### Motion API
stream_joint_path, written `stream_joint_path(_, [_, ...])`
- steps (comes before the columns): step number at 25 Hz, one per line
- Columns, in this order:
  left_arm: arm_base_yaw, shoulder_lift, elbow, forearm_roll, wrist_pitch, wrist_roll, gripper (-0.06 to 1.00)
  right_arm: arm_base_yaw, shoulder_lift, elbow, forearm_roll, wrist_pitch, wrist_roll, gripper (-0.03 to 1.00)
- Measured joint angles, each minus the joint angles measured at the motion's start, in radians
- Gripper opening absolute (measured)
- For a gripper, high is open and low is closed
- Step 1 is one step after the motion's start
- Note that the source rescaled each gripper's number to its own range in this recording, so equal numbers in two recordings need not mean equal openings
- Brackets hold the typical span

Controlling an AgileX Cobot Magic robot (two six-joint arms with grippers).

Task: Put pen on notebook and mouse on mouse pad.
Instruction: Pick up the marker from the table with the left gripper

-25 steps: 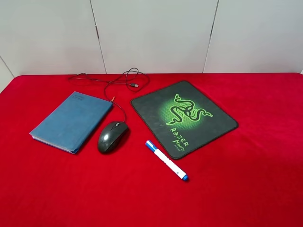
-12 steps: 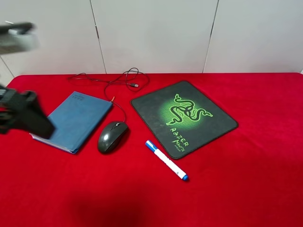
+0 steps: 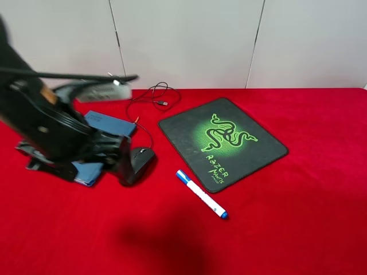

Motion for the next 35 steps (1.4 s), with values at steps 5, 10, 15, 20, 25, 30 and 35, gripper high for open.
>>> stream_joint_path(5, [-0.070, 0.117, -0.048, 0.002, -0.042, -0.110, 1.00, 0.000, 0.000, 0.000, 0.000, 0.000, 0.000, 1.00])
stream_joint_path(10, [-0.115, 0.244, -0.179, 0.002, -0.036, -0.187, 1.00, 0.000, 0.000, 0.000, 0.000, 0.000, 0.000, 1.00])
stream_joint_path(15, [-0.149, 0.403, -0.337, 0.002, 0.036, -0.256, 1.00, 0.000, 0.000, 0.000, 0.000, 0.000, 0.000, 1.00])
stream_joint_path(20, [-0.169, 0.523, -0.460, 0.002, 0.089, -0.343, 1.00, 0.000, 0.000, 0.000, 0.000, 0.000, 0.000, 1.00])
stream_joint_path(25, [-0.188, 0.604, -0.552, 0.002, 0.111, -0.435, 1.00, 0.000, 0.000, 0.000, 0.000, 0.000, 0.000, 1.00])
stream_joint_path(30, [-0.215, 0.662, -0.609, 0.002, 0.126, -0.513, 1.00, 0.000, 0.000, 0.000, 0.000, 0.000, 0.000, 1.00])
stream_joint_path(35, [-0.231, 0.697, -0.613, -0.001, 0.135, -0.562, 1.00, 0.000, 0.000, 0.000, 0.000, 0.000, 0.000, 1.00])
